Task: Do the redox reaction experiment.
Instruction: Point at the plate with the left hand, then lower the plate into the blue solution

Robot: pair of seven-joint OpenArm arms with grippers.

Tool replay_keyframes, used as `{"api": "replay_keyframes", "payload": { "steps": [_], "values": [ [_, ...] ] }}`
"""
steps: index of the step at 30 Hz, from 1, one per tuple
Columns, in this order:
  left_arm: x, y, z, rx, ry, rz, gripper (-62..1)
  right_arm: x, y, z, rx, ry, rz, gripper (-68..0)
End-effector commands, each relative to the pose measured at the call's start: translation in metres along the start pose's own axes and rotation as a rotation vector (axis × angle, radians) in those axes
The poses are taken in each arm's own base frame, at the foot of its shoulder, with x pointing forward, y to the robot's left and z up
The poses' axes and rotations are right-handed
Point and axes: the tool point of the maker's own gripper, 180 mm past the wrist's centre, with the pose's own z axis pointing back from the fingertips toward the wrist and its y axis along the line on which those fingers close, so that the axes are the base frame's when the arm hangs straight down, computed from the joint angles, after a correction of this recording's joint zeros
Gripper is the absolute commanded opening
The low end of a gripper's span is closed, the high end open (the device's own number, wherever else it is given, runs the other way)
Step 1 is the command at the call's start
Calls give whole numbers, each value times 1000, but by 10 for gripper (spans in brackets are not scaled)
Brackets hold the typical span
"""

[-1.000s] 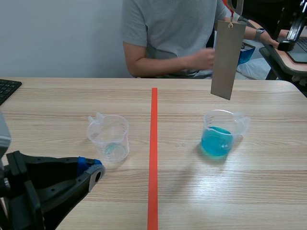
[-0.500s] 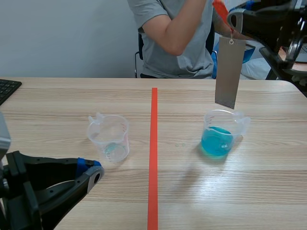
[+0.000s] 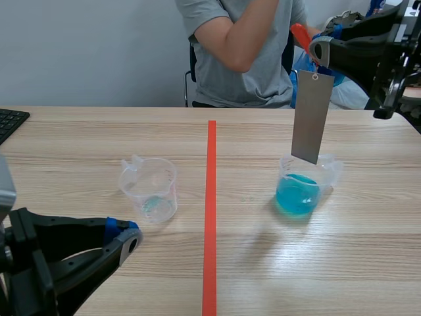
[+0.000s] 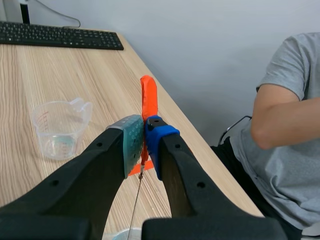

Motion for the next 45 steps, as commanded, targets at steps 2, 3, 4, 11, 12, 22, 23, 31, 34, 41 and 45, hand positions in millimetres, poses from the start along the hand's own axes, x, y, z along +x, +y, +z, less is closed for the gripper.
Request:
{"api": "replay_keyframes", "payload": {
  "steps": [2, 3, 4, 11, 12, 22, 23, 31, 34, 41, 45],
  "values": [
    [8, 0, 0, 4, -33, 5, -571, 8, -10, 2, -19, -37, 6, -665],
    [8, 0, 0, 4, -33, 5, -571, 7, -11, 3, -23, -38, 5, -665],
    [8, 0, 0, 4, -33, 4, -571, 5, -12, 4, -27, -38, 4, -665],
    [8, 0, 0, 4, -30, 2, -571, -7, -17, 5, -57, -36, -27, -665],
    [7, 0, 0, 4, -28, 0, -571, -7, -17, 5, -59, -39, -30, -665],
    [7, 0, 0, 4, -28, 0, -571, -21, -22, 9, -91, -40, -57, -665],
    [7, 0, 0, 4, -28, 0, -571, -23, -22, 9, -96, -38, -62, -665],
    [7, 0, 0, 4, -28, 0, -571, -40, -24, 11, -122, -35, -87, -665],
    [7, 0, 0, 4, -28, 0, -571, -46, -23, 10, -126, -27, -92, -665],
    [7, 0, 0, 4, -28, 0, -571, -58, -23, 12, -146, -24, -115, -665],
    [7, 0, 0, 3, -27, 0, -571, -67, -23, 14, -161, -19, -135, -665]
  ]
}}
